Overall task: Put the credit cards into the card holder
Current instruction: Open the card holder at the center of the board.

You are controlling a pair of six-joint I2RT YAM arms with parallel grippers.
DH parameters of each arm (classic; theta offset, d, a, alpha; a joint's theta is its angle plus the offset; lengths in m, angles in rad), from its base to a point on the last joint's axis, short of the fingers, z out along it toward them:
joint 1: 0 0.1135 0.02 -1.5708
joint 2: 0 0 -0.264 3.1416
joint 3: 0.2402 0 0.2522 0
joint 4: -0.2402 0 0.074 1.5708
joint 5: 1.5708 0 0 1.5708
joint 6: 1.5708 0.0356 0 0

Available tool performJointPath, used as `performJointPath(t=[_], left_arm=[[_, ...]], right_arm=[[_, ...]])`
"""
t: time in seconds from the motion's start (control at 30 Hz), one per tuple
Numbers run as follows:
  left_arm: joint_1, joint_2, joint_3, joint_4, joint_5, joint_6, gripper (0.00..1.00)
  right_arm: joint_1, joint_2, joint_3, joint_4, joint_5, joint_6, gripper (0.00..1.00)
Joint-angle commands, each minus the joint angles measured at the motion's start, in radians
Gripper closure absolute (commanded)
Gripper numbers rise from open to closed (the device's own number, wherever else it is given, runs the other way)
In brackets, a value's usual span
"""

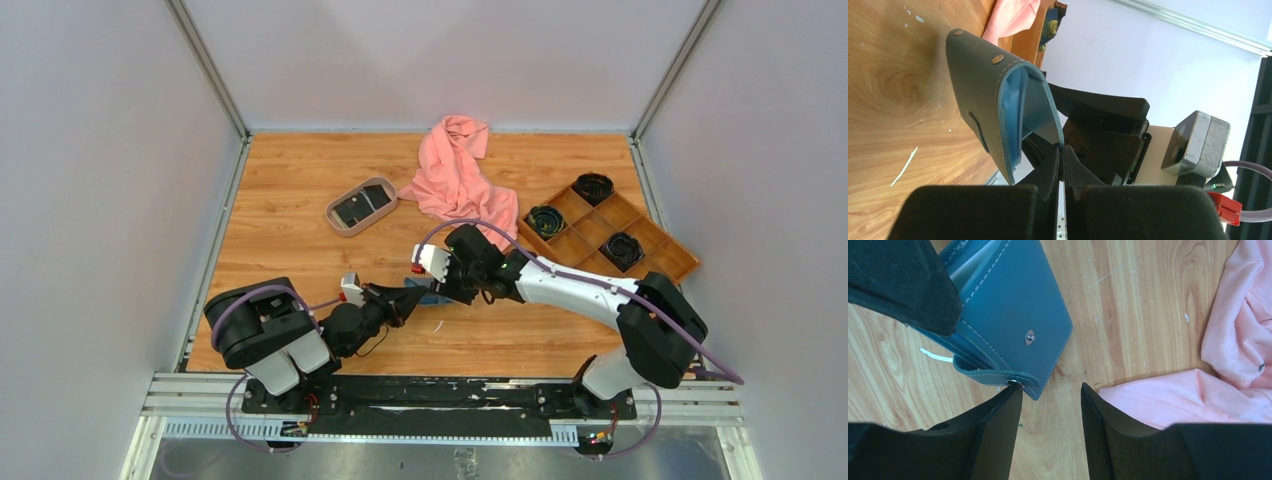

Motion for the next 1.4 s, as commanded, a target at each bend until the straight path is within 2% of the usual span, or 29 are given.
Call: performJointPath(t=[0.0,0.17,0.2,0.23,0.27,0.37,0.4,0.63,0.8,0.9,1.1,1.17,1.23,1.3,1.37], left_arm=[[-0.009,-0.001,0.013,0.031,-0.012,-0.007,1.00],[-0.025,-0.004,0.019,0.031,-0.019,-0.005,1.00],[-0.029,-0.003,0.023,0.030,-0.020,-0.005,1.00],[-0.032,-0.002,0.025,0.030,-0.021,-0.005,1.00],[-0.034,-0.001,0.026,0.031,-0.021,-0.007,1.00],[-0.040,-0.003,0.021,0.033,-0.025,-0.008,1.00],[-0.039,-0.005,0.017,0.034,-0.027,-0.008,1.00],[-0.040,-0.045,-0.033,0.034,-0.058,0.024,1.00],[-0.037,-0.044,-0.076,0.034,-0.033,0.074,0.95],[-0.023,-0.013,-0.069,0.035,0.048,0.122,0.86],[0.035,0.060,-0.060,0.037,0.299,0.304,0.57],[0.062,0.052,-0.073,0.040,0.375,0.396,0.55],[0.081,0.010,-0.088,0.032,0.421,0.499,0.55],[0.091,-0.096,-0.086,-0.075,0.452,0.627,0.55],[0.092,-0.224,-0.020,-0.404,0.473,0.778,0.55]], right_arm=[[0.033,0.007,-0.023,0.039,0.014,0.031,0.50],[0.036,0.037,-0.026,0.073,0.044,0.071,0.56],[0.035,0.037,-0.025,0.072,0.032,0.079,0.62],[0.035,0.035,-0.025,0.072,0.021,0.086,0.74],[0.035,0.032,-0.025,0.073,0.017,0.090,0.82],[0.032,0.009,-0.030,0.081,0.029,0.088,0.98],[0.026,-0.003,-0.032,0.082,0.028,0.085,1.00],[-0.035,-0.109,-0.044,0.052,-0.067,0.020,1.00],[-0.059,-0.143,-0.039,-0.005,-0.146,-0.046,1.00],[-0.062,-0.154,-0.029,-0.041,-0.158,-0.105,1.00],[-0.093,-0.179,-0.017,-0.123,-0.188,-0.207,1.00],[-0.126,-0.188,-0.001,-0.176,-0.263,-0.223,0.98],[-0.161,-0.193,0.016,-0.243,-0.360,-0.258,0.91],[-0.180,-0.208,0.022,-0.286,-0.435,-0.282,0.83],[-0.200,-0.222,0.027,-0.306,-0.473,-0.292,0.76]])
